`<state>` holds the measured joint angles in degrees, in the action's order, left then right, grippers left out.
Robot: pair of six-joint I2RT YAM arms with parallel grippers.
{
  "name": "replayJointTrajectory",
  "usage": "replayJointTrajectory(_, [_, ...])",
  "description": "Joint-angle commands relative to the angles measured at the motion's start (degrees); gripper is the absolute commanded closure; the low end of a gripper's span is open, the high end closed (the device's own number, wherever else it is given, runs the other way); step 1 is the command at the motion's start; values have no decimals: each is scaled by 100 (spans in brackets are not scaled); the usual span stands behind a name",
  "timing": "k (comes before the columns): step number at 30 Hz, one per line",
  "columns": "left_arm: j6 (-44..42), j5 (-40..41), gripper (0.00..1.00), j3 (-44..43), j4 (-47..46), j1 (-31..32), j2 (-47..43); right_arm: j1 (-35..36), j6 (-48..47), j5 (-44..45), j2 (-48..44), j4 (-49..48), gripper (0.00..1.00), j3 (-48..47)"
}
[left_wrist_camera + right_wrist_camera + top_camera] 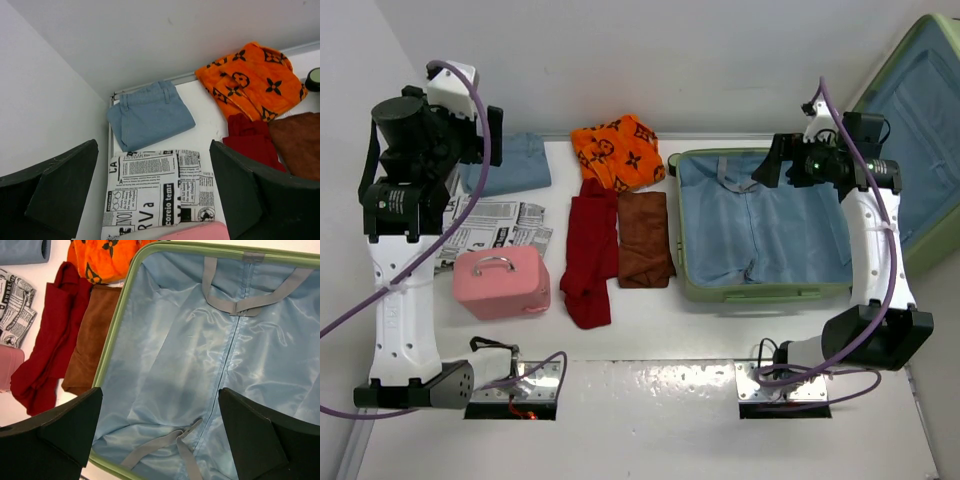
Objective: Pack the luggage
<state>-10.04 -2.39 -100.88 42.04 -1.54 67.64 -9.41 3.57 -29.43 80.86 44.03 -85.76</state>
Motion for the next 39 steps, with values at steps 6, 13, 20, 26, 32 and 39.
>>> replayJointTrajectory(6, [-1495,-1388,9,-204,1505,23,109,220,-278,-203,105,123,1,-275])
replayJointTrajectory(13, [-3477,-2336,33,577,3249,-355,172,896,-849,-230,176,290,1,-179])
replayJointTrajectory(20, [-4584,-1906,36,1843,3249,-540,-417,1529,-840,-256,430,290,1,-222])
replayJointTrajectory(26, [-5358,-1712,39,2362,3249,-830,-365,1793,-955,-212,510,360,1,-222])
replayJointTrajectory(32, [-6219,-1695,39,2362,3249,-1260,266,1925,-990,-186,554,378,1,-196])
replayJointTrajectory(39, [-6835,-1580,39,2274,3249,-1437,531,1952,-1043,-124,554,387,1,-170])
